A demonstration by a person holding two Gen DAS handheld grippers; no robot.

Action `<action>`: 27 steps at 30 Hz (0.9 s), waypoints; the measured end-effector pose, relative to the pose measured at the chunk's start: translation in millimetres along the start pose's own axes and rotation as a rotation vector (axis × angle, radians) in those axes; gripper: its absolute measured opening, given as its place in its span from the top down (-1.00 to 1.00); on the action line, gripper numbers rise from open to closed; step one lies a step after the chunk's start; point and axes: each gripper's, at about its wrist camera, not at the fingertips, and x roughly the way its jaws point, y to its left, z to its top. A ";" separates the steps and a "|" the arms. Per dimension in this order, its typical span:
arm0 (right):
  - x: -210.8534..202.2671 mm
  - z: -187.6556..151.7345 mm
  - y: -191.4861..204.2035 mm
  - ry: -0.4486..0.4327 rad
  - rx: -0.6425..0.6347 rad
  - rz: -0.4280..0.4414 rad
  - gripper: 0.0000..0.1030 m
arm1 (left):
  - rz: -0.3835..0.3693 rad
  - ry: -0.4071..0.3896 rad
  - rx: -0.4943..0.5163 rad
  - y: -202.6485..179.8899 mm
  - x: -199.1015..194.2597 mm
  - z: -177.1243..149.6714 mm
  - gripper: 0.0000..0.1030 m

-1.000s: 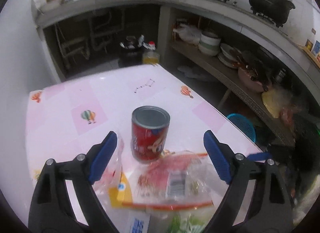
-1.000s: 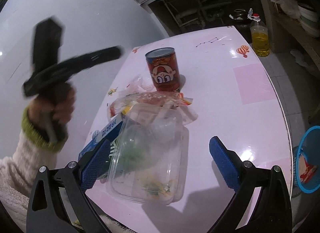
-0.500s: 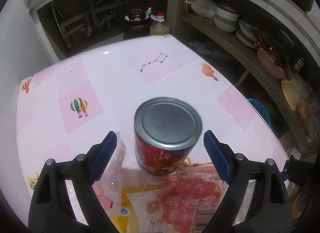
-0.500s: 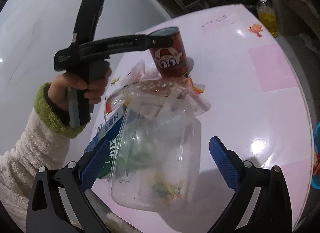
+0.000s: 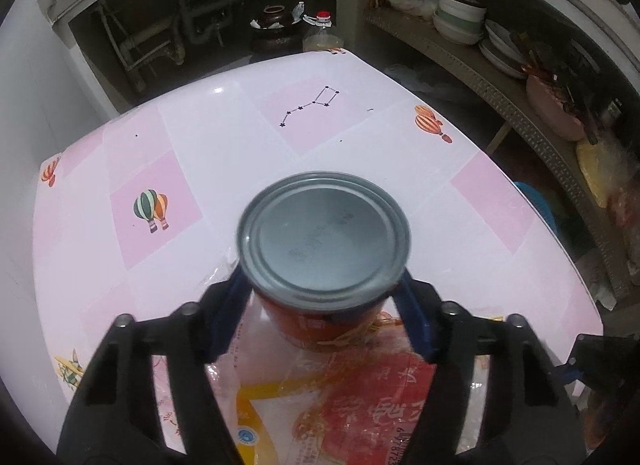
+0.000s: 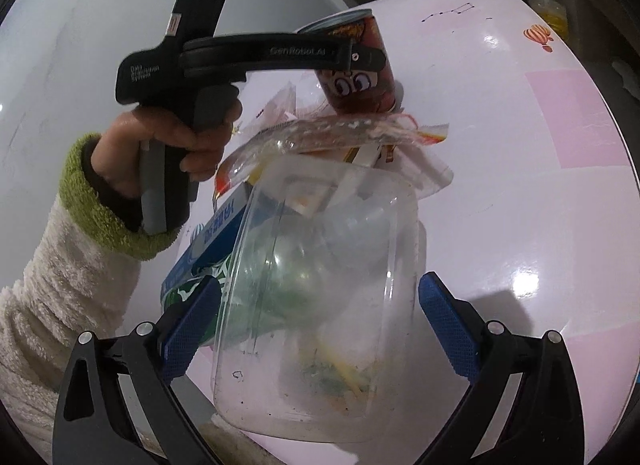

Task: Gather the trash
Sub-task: 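Close the left gripper on the red can while the right gripper grasps the clear plastic container, then lift the can and container and carry them toward the blue wastebasket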

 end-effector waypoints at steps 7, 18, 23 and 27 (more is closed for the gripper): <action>0.0 -2.9 2.9 0.000 -0.003 -0.017 -0.71 | -0.001 -0.015 -0.020 3.7 -3.6 -3.6 -0.20; -40.6 -12.8 -6.4 -0.054 0.009 -0.080 -0.67 | 0.010 -0.093 -0.081 13.5 -34.9 -11.0 -0.20; -60.3 -21.1 -11.6 -0.089 0.022 -0.098 -0.67 | 0.009 -0.128 -0.101 15.9 -50.8 -13.1 -0.20; -77.7 -28.4 -17.5 -0.125 0.039 -0.115 -0.66 | 0.015 -0.156 -0.108 17.6 -64.5 -13.8 -0.20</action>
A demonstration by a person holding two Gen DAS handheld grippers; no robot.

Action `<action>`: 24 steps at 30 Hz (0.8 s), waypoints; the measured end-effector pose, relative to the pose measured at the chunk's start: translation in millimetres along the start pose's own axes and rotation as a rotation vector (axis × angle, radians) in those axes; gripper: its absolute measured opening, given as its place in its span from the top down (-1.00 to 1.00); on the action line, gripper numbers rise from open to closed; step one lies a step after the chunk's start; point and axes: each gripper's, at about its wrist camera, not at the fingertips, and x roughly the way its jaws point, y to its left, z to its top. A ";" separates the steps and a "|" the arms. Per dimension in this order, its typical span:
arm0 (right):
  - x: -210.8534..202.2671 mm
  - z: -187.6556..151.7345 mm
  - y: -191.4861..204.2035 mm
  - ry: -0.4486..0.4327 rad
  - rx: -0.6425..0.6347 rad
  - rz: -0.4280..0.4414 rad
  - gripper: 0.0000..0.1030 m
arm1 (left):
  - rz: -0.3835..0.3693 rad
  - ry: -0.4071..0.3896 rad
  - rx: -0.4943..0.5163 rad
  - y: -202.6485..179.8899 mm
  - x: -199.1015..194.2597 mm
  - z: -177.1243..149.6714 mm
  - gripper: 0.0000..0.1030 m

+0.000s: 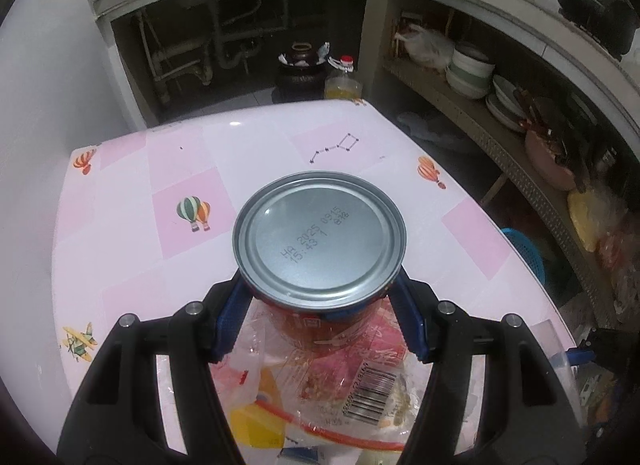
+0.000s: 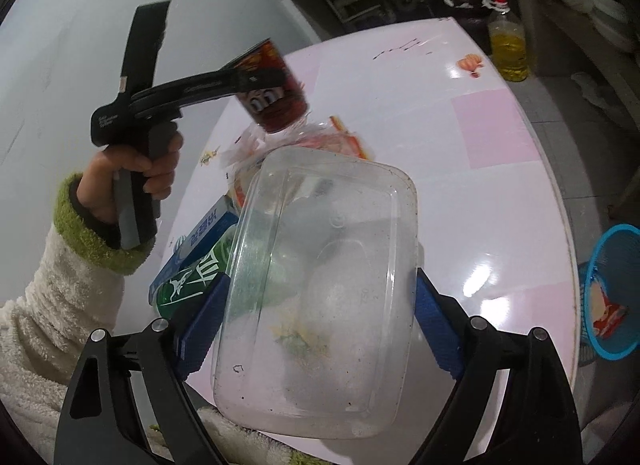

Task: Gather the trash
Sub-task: 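Lift the can and container and carry them toward the blue wastebasket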

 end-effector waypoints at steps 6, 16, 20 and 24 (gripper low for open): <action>-18.4 -2.2 -13.5 -0.071 0.062 -0.022 -0.66 | 0.024 -0.079 -0.009 3.1 -29.7 4.0 -0.20; -56.0 -9.4 -35.7 -0.206 0.125 -0.027 -0.66 | 0.048 -0.202 -0.003 -8.3 -86.7 19.6 -0.20; -69.7 -13.4 -49.6 -0.244 0.154 -0.030 -0.66 | 0.026 -0.228 0.021 -26.9 -101.7 23.9 -0.20; -85.1 -19.7 -67.2 -0.281 0.192 -0.035 -0.66 | -0.023 -0.230 0.059 -54.6 -107.0 28.1 -0.20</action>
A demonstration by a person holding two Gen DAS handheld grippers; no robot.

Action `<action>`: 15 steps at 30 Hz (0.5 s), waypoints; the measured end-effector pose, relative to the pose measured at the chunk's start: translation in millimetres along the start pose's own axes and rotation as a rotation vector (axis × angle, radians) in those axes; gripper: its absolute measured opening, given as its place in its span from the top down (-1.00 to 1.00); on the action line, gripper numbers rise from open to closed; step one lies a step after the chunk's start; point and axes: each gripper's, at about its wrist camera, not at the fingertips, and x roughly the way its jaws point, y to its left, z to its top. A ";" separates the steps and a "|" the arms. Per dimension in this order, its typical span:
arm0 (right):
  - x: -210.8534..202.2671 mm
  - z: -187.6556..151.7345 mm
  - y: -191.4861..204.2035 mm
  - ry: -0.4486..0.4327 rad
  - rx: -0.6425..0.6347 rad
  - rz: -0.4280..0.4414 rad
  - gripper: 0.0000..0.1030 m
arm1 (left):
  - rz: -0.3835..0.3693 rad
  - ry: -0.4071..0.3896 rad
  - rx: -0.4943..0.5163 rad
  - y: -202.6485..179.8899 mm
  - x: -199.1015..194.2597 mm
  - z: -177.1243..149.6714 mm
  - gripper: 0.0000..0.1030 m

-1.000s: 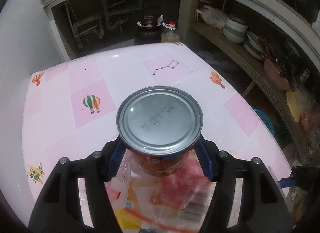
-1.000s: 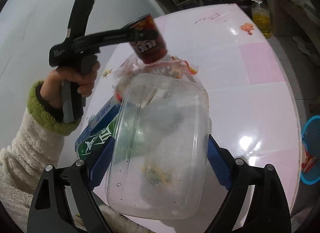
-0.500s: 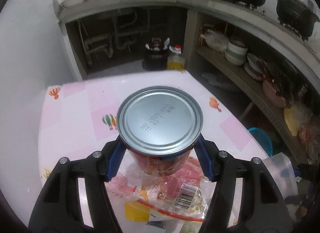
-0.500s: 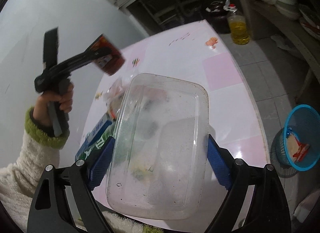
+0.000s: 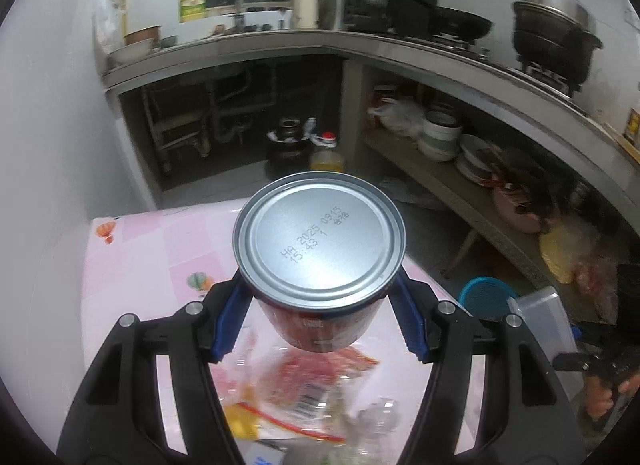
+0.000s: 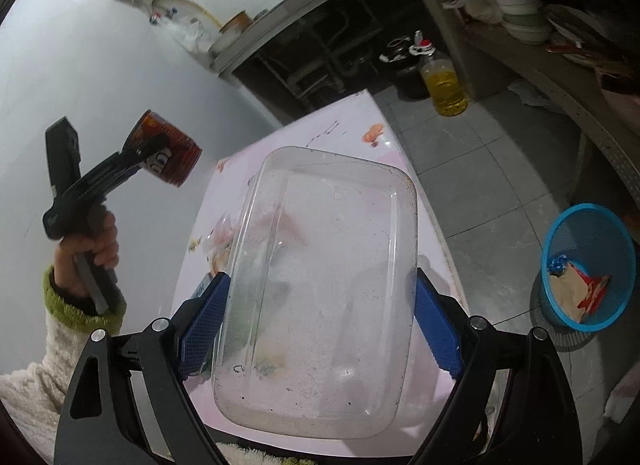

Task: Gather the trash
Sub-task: 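Lift the can and container and carry them toward the blue wastebasket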

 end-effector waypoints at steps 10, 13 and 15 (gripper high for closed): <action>-34.0 -3.7 -46.9 -0.075 0.099 -0.058 -0.66 | -0.155 0.063 0.057 -84.2 28.2 -1.2 -0.20; -44.7 -6.8 -64.6 -0.091 0.132 -0.093 -0.66 | -0.197 0.084 0.083 -111.1 38.7 -5.1 -0.20; -52.3 -10.0 -79.7 -0.100 0.164 -0.120 -0.66 | -0.227 0.101 0.097 -129.1 47.6 -7.3 -0.20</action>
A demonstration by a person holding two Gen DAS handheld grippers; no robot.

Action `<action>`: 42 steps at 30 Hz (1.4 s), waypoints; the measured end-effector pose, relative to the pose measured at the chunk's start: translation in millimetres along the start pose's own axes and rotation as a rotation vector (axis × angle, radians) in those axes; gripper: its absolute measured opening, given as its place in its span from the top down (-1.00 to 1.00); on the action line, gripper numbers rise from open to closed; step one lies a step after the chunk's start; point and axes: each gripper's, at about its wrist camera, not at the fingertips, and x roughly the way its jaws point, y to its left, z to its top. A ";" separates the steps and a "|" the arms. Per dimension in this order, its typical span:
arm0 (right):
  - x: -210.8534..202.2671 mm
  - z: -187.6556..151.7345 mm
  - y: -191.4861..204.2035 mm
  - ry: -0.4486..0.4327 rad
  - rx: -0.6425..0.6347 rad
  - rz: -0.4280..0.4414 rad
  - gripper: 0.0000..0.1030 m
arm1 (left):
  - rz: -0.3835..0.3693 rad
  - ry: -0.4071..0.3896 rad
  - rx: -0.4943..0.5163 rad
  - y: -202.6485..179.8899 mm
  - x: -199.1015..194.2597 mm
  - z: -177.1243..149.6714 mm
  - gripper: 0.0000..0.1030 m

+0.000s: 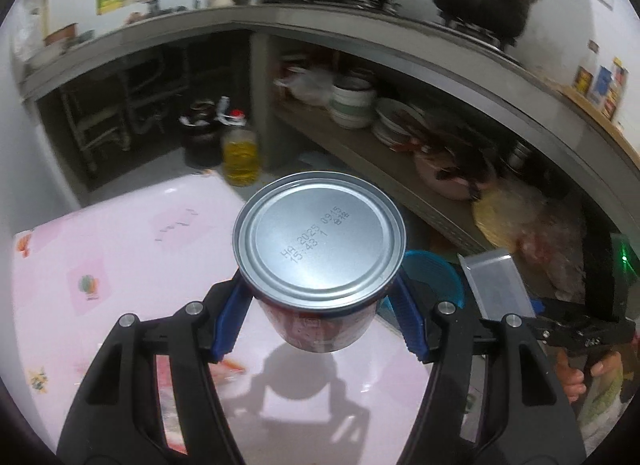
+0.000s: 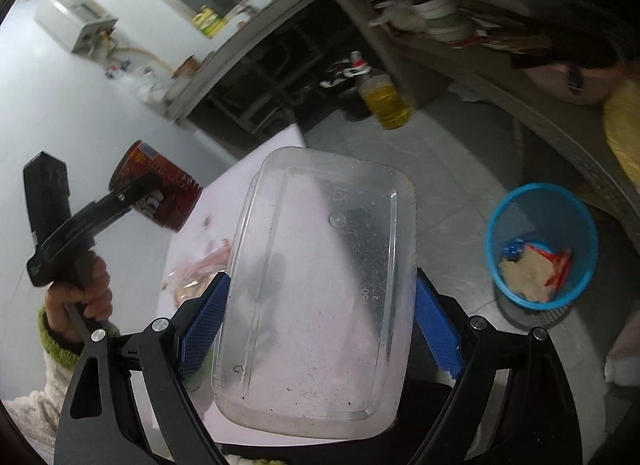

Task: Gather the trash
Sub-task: 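Lift the can and container and carry them toward the blue wastebasket, then open both grippers over the wastebasket to drop the can and container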

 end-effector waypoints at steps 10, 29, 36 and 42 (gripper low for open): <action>-16.4 0.6 -87.5 -0.069 0.179 -0.167 -0.66 | -0.120 0.106 0.074 -76.2 69.8 3.2 -0.20; 72.9 12.3 -255.9 0.012 0.490 -0.294 -0.66 | -0.197 0.332 0.138 -154.9 199.5 -5.3 -0.20; 151.3 35.7 -296.8 0.077 0.454 -0.454 -0.71 | -0.185 0.364 0.156 -162.1 220.8 -3.1 -0.20; 167.3 17.9 -314.4 0.066 0.431 -0.531 -0.71 | -0.193 0.395 0.188 -178.1 243.6 -3.2 -0.20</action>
